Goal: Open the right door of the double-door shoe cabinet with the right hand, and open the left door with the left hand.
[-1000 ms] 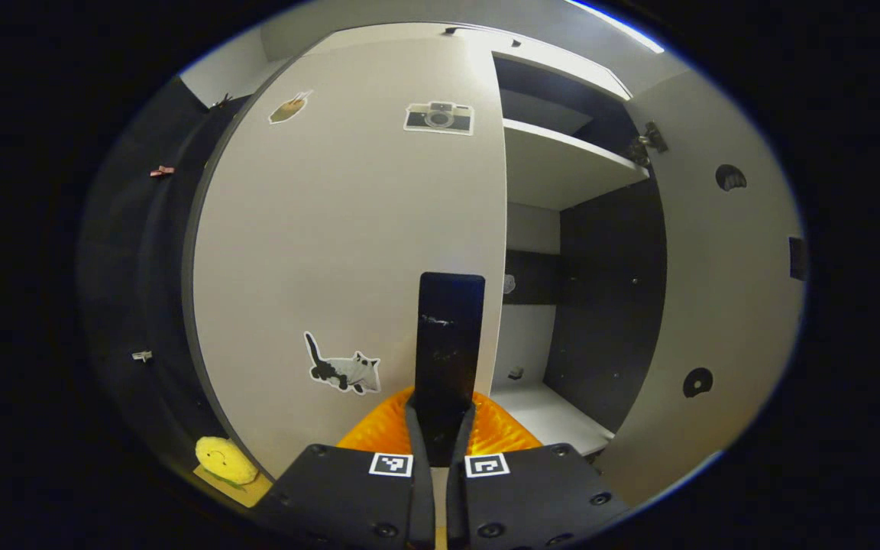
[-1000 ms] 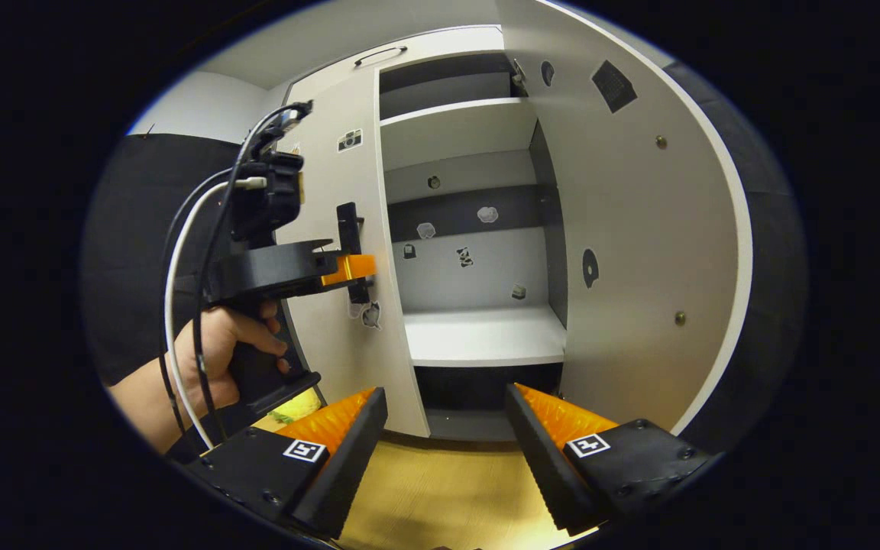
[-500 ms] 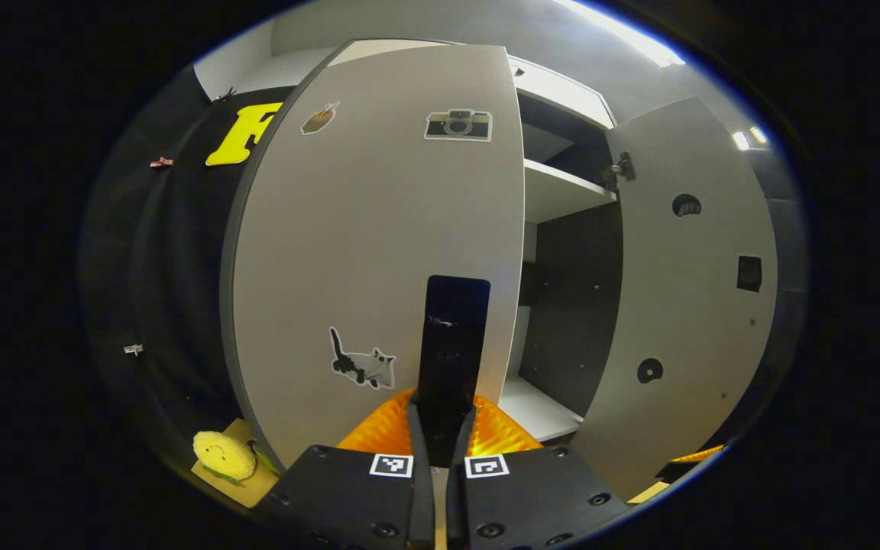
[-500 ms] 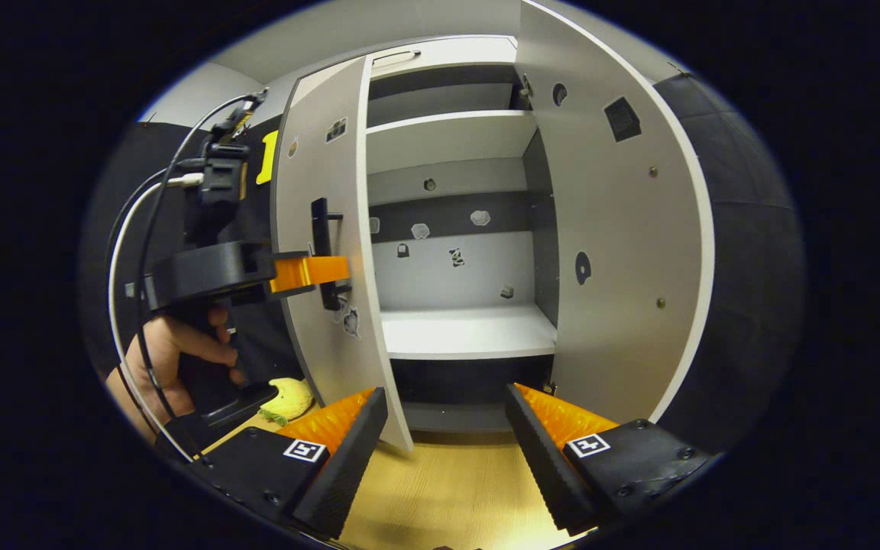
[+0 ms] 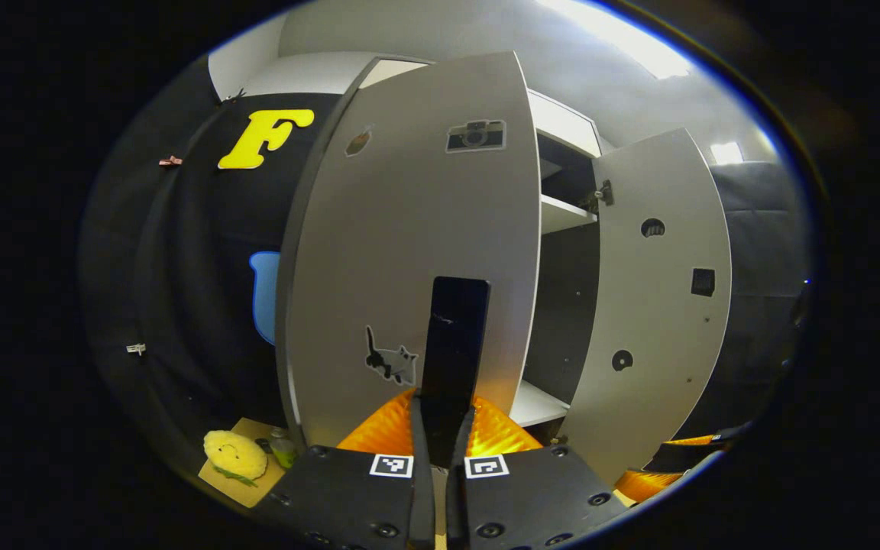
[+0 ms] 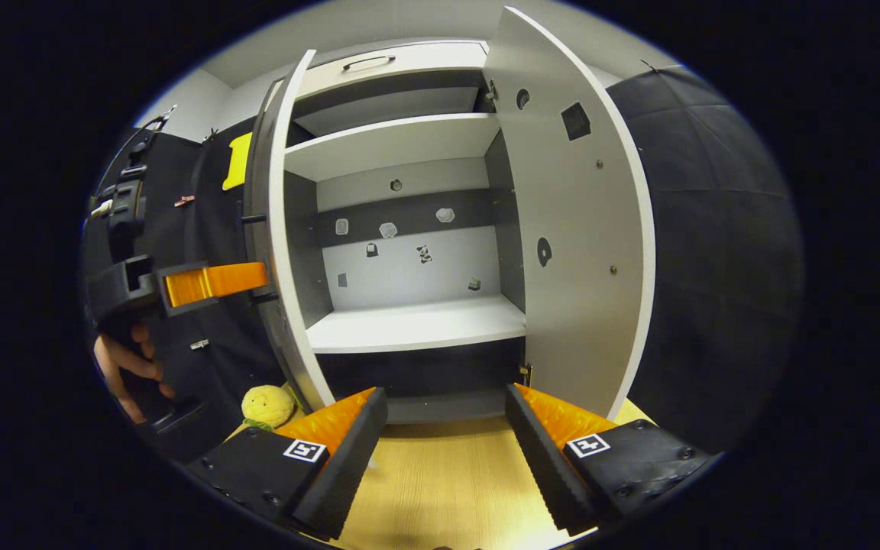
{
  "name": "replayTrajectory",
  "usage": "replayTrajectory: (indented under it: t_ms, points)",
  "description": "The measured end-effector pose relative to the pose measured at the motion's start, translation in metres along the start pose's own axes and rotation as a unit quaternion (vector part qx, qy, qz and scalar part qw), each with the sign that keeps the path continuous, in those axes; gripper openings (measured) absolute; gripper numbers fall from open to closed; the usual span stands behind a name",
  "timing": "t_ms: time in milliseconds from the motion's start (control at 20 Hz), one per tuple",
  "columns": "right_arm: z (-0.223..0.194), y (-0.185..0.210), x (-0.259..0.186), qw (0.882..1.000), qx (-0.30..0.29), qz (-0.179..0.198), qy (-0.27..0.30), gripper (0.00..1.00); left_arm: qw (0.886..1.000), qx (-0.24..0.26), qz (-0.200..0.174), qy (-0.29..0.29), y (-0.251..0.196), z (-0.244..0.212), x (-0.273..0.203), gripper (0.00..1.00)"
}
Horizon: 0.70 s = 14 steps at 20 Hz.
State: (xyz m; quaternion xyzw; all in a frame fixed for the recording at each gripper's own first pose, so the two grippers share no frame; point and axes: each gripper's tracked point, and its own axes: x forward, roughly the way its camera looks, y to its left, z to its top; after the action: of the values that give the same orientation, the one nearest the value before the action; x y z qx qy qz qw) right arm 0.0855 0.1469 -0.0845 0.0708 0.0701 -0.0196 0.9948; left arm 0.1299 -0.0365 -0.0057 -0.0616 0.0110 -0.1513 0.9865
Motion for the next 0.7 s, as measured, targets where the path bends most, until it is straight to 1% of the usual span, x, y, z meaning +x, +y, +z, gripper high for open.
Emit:
replayTrajectory:
  t_ms: [150,450,700]
  points:
    - [-0.002,0.003,-0.002,1.000,0.001,0.001,0.004,0.98,1.000,0.001,0.009,-0.001,0.004,0.001,0.001,0.12]
    - [0.001,0.005,-0.002,1.000,-0.007,0.003,0.004,0.98,1.000,0.001,0.025,0.001,0.011,0.000,-0.003,0.10]
    - [-0.005,0.009,0.000,1.000,-0.007,0.009,0.015,0.98,0.999,-0.008,0.049,-0.001,0.018,0.001,-0.007,0.10]
